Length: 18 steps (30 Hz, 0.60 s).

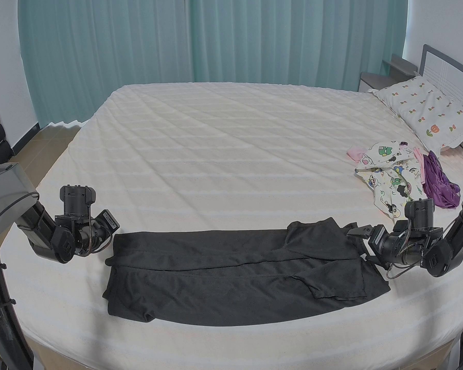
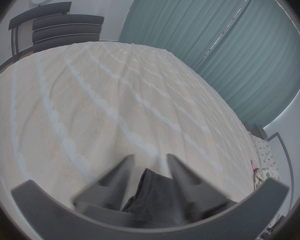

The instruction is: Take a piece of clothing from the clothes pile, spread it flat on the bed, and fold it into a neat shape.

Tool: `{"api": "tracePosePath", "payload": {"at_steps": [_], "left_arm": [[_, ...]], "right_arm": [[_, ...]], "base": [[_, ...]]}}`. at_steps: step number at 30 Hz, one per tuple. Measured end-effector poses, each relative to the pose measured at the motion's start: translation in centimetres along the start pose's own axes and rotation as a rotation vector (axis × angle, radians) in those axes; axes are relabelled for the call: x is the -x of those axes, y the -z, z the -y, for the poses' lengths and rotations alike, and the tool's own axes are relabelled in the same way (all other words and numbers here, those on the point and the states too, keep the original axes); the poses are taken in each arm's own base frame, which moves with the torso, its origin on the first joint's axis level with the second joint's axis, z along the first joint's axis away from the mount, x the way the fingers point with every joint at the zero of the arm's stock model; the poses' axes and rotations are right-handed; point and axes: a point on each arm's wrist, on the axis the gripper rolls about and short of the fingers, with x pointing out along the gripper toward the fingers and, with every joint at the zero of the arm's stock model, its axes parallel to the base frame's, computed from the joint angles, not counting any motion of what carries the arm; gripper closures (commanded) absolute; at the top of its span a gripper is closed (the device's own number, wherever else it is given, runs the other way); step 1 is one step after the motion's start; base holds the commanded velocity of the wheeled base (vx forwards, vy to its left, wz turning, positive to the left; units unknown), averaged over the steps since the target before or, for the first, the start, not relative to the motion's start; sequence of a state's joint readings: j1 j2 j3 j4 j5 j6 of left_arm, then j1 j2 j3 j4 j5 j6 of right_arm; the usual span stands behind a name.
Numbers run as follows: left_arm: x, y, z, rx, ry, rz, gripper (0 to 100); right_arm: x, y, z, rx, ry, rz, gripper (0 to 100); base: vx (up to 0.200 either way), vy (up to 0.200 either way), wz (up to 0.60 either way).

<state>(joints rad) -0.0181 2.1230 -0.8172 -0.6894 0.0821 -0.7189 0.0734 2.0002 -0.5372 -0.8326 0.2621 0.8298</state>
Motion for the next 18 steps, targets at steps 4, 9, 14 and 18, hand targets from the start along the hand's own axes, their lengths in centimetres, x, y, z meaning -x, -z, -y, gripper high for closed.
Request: {"api": "tracePosePath", "payload": {"at_steps": [4,9,14,18], "left_arm": [[0.1,0.1,-0.1,0.000,-0.003,-0.003,0],[1.3,0.1,-0.2,0.000,-0.005,-0.007,0],[3.1,1.3,-0.8,-0.015,-0.021,-0.045,0],[4.6,2.7,-1.0,-0.043,-0.020,-0.085,0]], "right_arm": [[0.1,0.0,0.0,0.000,-0.001,0.001,0],[0.2,0.0,0.0,0.000,-0.001,0.002,0],[0.3,0.1,0.0,0.000,-0.001,0.001,0],[0.3,0.2,0.0,0.000,0.000,-0.002,0]], "base": [[0.000,0.000,0.00],[0.000,0.000,0.00],[0.000,0.000,0.00],[0.000,0.000,0.00]]}}
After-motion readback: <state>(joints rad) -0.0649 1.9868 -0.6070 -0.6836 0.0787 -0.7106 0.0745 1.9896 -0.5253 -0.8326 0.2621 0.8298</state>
